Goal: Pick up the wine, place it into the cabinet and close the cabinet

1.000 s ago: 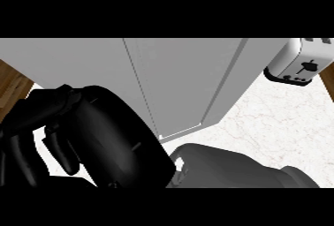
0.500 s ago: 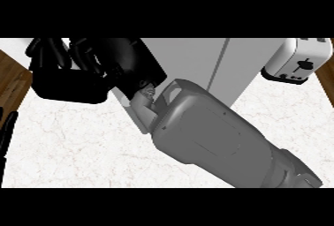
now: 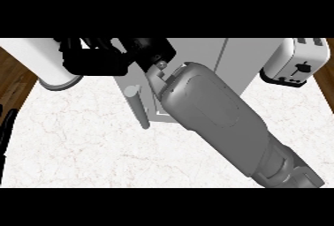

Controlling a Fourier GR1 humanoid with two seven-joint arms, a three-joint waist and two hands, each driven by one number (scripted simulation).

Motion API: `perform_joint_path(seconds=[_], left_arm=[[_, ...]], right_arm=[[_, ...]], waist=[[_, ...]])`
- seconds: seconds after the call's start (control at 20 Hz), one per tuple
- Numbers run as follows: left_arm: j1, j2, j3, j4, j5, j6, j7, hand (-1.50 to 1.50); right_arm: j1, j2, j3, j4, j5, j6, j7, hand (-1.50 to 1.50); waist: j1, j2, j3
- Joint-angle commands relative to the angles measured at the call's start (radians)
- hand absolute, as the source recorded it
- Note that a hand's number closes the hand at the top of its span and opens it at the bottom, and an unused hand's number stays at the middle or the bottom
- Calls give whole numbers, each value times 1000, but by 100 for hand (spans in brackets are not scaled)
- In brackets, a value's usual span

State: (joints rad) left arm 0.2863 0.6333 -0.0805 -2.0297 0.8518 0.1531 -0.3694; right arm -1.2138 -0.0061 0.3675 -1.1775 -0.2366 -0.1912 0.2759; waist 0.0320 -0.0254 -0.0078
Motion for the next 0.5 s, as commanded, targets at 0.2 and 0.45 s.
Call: perform_joint_path(seconds=[0.2,0.45], left_arm=[[-20,-8,1,13,-17,2,14,-150],[-64,-6,8,35,-10,5,38,-150]], right_arm=[[35,-119,-55,184,69,40,-130,150],[-13,-97,-71,212,68,28,-108,150]], waist=[[-8,40,7],[-8,39,6]])
